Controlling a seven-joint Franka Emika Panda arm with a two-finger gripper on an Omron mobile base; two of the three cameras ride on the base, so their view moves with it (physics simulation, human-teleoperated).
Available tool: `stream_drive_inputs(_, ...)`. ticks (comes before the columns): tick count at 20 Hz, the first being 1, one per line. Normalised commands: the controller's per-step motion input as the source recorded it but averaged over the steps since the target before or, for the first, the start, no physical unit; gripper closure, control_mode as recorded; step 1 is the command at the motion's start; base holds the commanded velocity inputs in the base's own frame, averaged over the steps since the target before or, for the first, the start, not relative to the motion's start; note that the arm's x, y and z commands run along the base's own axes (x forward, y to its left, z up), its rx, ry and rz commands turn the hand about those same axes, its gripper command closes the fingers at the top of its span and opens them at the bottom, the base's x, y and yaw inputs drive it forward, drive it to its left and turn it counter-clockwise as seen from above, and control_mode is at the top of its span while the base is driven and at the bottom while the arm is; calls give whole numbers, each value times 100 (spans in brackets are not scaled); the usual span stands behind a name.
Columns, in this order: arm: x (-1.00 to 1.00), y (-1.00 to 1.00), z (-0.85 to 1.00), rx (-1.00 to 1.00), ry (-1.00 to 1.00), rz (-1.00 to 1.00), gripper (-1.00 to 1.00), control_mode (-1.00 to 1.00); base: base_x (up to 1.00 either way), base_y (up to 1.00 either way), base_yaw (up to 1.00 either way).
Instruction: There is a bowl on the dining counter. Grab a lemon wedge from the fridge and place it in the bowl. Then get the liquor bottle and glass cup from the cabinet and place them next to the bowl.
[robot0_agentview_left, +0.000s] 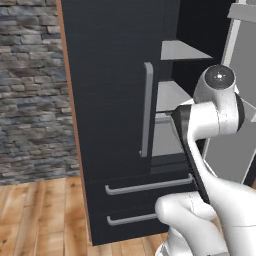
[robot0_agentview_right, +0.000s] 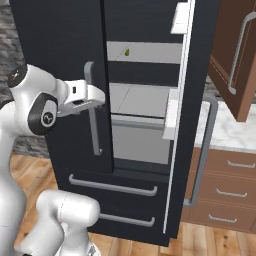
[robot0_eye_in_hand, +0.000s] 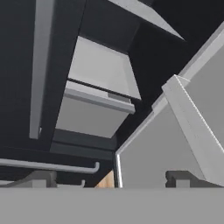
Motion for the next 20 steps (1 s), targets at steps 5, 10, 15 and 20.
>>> stream_drive_inputs(5,3,66,-6,21,13,9,-100,-100,0,0,0)
stream_drive_inputs(10,19,43,-45,9,-5,0,-100,-100,0,0,0)
stream_drive_inputs(15,22,33,-41,7,-6,0,-100,-100,0,0,0)
stream_drive_inputs(20,20,14,-14,9,-2,0,-100,-100,0,0,0)
